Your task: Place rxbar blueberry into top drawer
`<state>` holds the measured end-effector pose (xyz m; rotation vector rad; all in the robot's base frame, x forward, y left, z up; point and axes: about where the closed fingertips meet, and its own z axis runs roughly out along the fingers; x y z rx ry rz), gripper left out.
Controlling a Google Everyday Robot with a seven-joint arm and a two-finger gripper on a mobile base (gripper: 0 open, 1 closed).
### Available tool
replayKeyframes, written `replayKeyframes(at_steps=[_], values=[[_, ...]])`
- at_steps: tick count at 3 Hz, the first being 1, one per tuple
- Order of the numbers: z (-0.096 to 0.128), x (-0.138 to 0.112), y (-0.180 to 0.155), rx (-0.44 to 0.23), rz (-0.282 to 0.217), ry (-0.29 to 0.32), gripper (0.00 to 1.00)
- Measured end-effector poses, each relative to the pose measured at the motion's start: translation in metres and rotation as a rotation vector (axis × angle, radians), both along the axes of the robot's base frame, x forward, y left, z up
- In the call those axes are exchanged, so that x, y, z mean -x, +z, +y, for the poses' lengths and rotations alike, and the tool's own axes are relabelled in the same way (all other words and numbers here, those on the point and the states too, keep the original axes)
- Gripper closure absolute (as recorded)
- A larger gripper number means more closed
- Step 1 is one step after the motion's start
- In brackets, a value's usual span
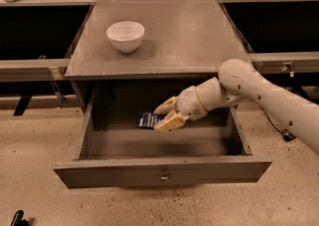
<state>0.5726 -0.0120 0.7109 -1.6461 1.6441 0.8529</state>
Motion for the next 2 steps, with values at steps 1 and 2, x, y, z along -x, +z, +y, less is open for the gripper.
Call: replayKeyframes(at_steps=[1, 2], values=[[-0.004, 0.003, -0.039, 0.056, 0.016, -0.044, 1.00], [-0.007, 0.005, -0.072, 0.097, 0.039, -0.073, 0.98]])
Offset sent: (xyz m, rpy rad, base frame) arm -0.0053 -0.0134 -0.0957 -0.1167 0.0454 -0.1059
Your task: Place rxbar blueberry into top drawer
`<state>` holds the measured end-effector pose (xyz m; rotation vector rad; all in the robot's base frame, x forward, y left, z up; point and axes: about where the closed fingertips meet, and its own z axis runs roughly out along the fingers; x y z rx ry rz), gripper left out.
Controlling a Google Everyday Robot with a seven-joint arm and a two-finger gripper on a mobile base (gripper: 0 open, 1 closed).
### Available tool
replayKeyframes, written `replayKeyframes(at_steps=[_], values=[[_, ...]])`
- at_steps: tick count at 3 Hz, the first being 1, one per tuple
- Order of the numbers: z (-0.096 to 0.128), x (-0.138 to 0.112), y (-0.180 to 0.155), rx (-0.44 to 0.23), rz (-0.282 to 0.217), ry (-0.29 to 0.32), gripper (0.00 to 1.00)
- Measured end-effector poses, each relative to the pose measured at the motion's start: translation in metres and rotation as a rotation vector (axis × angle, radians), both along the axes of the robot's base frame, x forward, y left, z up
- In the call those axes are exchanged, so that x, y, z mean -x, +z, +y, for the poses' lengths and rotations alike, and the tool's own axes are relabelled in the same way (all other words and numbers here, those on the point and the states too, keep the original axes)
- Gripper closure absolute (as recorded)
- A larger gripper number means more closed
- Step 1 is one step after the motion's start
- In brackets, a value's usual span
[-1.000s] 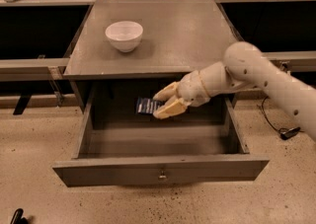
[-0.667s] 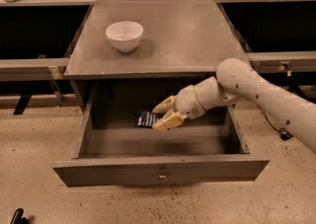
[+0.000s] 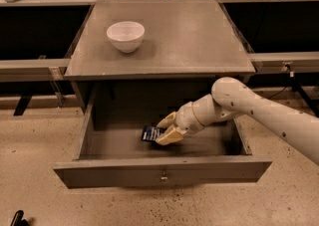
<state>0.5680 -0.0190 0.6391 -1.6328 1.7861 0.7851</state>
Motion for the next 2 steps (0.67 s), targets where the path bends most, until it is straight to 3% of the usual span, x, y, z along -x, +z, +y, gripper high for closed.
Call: replayKeyframes(at_steps=[1, 2], values=[[-0.0011, 0.0004, -0.0150, 0.041, 0.043, -0.005, 0.76], [-0.0010, 0.0004, -0.0156, 0.042, 0.046, -0.007, 0.51]])
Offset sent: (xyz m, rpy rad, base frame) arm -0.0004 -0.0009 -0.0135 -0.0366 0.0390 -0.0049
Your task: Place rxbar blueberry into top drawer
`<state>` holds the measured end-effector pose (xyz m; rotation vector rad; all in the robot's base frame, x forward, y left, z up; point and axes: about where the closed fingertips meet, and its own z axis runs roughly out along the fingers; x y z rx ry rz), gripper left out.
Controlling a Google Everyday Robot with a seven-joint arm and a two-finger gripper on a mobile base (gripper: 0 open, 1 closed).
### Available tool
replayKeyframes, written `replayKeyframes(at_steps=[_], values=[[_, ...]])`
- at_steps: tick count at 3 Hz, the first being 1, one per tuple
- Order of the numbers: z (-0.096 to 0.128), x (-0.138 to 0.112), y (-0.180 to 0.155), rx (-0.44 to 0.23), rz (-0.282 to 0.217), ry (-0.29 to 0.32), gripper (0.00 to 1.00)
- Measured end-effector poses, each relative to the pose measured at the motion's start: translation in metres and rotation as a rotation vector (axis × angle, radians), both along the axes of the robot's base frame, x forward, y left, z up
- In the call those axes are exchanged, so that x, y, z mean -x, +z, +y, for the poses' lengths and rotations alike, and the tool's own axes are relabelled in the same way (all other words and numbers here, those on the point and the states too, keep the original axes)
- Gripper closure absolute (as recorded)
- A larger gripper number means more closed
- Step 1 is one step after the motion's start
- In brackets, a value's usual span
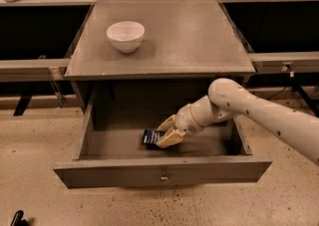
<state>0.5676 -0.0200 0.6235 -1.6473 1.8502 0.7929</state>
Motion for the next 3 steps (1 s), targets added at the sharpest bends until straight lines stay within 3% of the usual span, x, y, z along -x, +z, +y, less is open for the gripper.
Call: replayKeyframes(at_steps=[2, 3], values=[[0.0000, 0.0000, 0.0000, 0.000, 0.000, 0.000, 0.06], [-0.0033, 0.0019, 0.0086, 0.003, -0.021, 0.001, 0.00]])
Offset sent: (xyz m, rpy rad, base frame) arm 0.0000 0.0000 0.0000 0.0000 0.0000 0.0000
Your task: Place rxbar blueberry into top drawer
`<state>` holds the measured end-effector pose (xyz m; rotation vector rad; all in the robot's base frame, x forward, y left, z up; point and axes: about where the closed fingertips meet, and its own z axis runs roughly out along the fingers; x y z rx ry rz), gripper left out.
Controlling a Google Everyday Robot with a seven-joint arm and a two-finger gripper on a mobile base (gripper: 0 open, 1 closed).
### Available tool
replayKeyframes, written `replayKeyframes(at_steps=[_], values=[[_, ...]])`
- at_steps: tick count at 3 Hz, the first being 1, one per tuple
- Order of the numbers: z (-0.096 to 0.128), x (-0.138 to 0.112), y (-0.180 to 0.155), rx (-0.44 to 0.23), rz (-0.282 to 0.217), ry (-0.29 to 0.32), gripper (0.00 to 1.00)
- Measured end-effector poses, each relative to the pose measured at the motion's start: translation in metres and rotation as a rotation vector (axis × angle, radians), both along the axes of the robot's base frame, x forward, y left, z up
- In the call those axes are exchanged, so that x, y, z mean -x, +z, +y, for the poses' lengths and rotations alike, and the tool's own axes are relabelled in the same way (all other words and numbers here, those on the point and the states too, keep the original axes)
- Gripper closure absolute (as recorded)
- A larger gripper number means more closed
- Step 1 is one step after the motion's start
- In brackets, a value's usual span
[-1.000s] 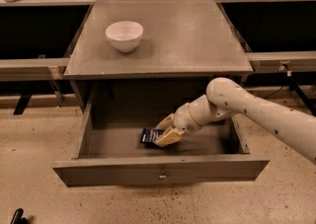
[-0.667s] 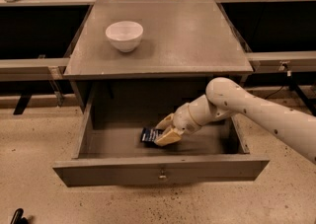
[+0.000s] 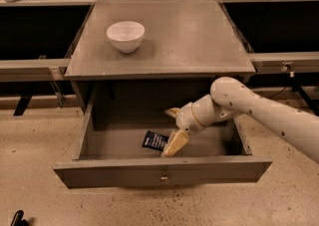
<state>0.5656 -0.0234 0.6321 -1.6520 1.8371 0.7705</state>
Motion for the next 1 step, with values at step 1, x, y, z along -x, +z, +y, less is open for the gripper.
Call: replayKeyframes(at_steps=[1], values=[[-0.0004, 0.0002, 0.0011, 0.000, -0.003, 0.000, 0.00]])
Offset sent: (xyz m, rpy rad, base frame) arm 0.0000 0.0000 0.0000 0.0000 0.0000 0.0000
